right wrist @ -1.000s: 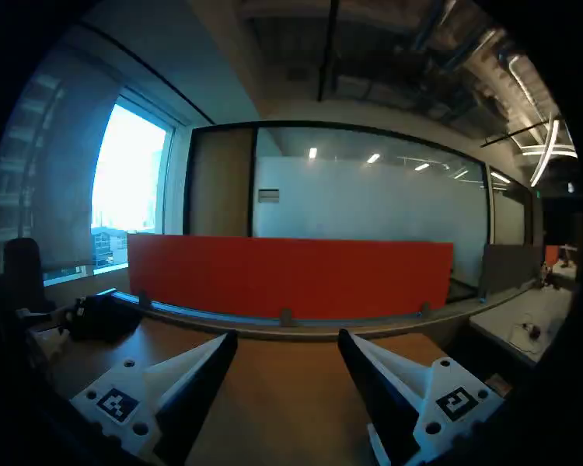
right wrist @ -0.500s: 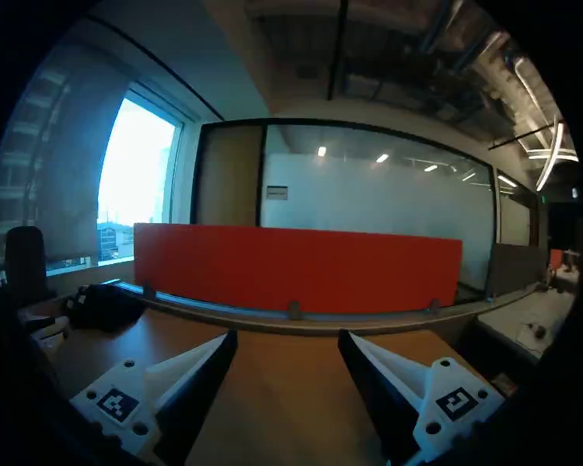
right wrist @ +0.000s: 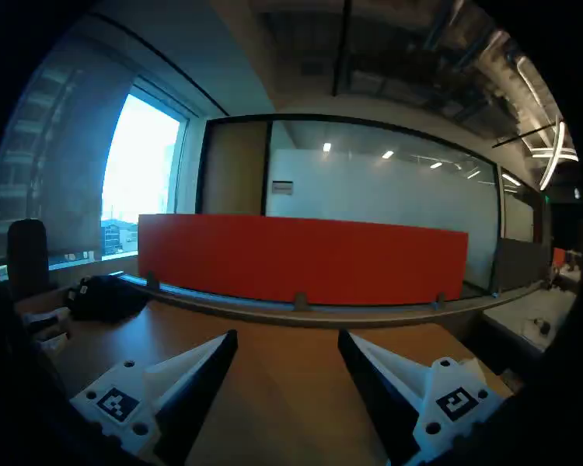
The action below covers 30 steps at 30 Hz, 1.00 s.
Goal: Fold towel
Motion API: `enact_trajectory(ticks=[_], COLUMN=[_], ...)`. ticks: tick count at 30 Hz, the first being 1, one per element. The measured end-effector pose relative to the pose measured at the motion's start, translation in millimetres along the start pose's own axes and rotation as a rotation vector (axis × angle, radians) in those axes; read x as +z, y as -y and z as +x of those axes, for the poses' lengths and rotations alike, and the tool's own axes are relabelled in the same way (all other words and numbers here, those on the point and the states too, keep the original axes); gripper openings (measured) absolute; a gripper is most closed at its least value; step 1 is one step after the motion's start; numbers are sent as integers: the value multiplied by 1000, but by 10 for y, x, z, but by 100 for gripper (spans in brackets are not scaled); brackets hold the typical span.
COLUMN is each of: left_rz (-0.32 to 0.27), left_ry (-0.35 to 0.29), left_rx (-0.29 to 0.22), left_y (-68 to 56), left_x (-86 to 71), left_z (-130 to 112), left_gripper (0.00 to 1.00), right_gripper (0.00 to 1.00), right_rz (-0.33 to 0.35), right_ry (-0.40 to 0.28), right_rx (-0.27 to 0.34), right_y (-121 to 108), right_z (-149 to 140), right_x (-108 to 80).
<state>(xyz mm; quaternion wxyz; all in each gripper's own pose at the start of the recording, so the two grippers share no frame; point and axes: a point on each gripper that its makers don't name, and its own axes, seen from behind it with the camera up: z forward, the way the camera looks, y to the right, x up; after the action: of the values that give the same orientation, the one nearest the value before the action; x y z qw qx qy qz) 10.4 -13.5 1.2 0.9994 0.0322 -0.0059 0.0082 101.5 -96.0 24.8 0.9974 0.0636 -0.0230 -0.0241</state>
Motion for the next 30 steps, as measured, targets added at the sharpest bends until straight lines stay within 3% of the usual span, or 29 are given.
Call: enact_trajectory(ticks=[14,30], left_rz=[10,-8], left_ry=[-16,-18], left_rx=[-45,-47], left_y=[27,14], left_x=[-3,-10], left_z=[-45,-50], left_gripper=[86,86], right_gripper=[100,100], right_rz=[8,1], right_ry=[2,5], right_rx=[-2,1], right_y=[-3,-89], right_z=[-24,-47], right_x=[24,28])
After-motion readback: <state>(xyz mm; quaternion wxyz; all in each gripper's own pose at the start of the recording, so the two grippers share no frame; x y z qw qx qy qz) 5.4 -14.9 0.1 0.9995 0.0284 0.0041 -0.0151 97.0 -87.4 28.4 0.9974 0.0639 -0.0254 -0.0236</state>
